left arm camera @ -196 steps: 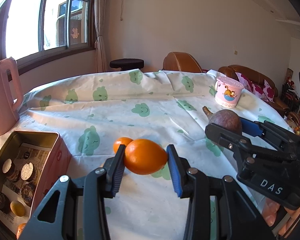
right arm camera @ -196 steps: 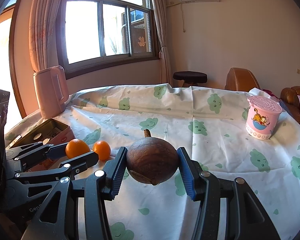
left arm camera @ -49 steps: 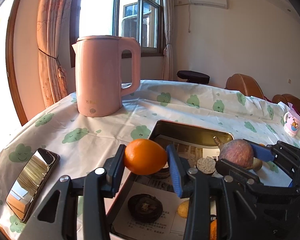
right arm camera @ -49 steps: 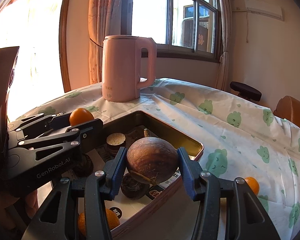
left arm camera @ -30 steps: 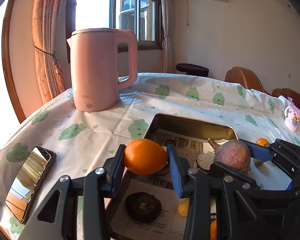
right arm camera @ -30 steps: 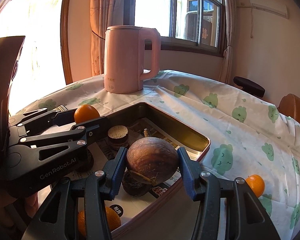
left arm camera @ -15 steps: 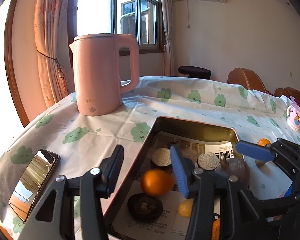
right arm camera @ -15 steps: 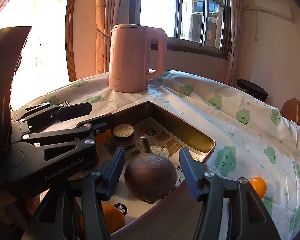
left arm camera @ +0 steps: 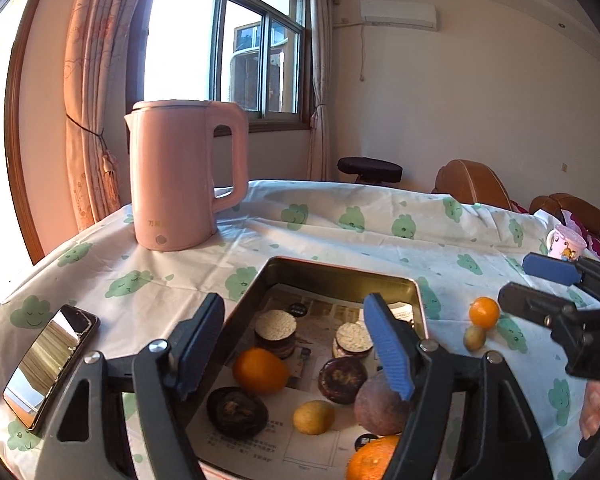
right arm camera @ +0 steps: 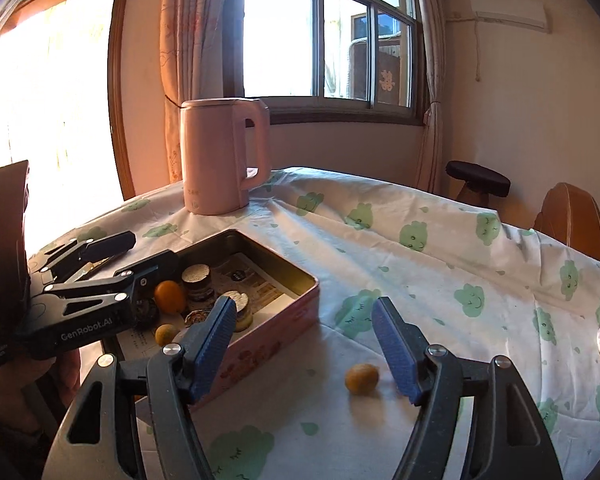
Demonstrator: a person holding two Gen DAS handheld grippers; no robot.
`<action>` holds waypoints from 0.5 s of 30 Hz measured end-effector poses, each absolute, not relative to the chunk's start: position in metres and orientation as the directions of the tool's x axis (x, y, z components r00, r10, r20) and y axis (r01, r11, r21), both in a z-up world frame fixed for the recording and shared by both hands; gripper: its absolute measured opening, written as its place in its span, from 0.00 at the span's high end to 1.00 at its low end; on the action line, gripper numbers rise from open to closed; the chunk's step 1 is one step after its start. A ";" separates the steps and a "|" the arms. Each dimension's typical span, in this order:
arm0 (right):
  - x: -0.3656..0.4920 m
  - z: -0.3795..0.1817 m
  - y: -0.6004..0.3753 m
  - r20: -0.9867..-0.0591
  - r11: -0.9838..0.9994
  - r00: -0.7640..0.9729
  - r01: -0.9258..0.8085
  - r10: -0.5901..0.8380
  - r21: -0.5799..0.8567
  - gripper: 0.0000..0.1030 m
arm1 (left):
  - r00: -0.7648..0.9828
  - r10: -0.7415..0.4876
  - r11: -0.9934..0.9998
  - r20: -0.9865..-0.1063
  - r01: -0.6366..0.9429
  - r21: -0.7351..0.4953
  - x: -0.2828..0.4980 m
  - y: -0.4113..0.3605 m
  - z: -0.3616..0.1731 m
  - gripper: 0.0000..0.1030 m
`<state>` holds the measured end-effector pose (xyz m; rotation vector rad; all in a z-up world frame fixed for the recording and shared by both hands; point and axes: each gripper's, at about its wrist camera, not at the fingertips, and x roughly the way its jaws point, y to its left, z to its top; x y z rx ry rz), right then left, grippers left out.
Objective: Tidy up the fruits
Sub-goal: 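Open both tools and move them back over the cloth, then grasp the round orange with the right tool while the left tool grasps a small brown fruit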
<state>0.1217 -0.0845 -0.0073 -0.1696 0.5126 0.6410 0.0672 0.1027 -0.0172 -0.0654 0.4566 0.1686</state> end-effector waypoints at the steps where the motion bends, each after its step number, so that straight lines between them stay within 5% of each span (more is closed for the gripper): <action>1: 0.125 -0.006 -0.094 -0.503 0.811 0.701 -0.585 0.505 -0.001 0.31 | 0.887 0.141 0.986 -0.441 -0.166 -0.019 0.068 0.097 -0.016 0.28; 8: 0.172 -0.022 -0.137 -0.570 0.922 0.758 -0.387 0.319 0.000 0.31 | 0.896 0.100 0.994 -0.433 -0.105 0.012 0.077 0.062 -0.009 0.23; 15: 0.192 -0.044 -0.121 -0.655 0.908 0.684 -0.418 0.322 0.010 0.49 | 0.889 0.081 0.997 -0.450 -0.065 0.051 0.088 0.038 -0.013 0.23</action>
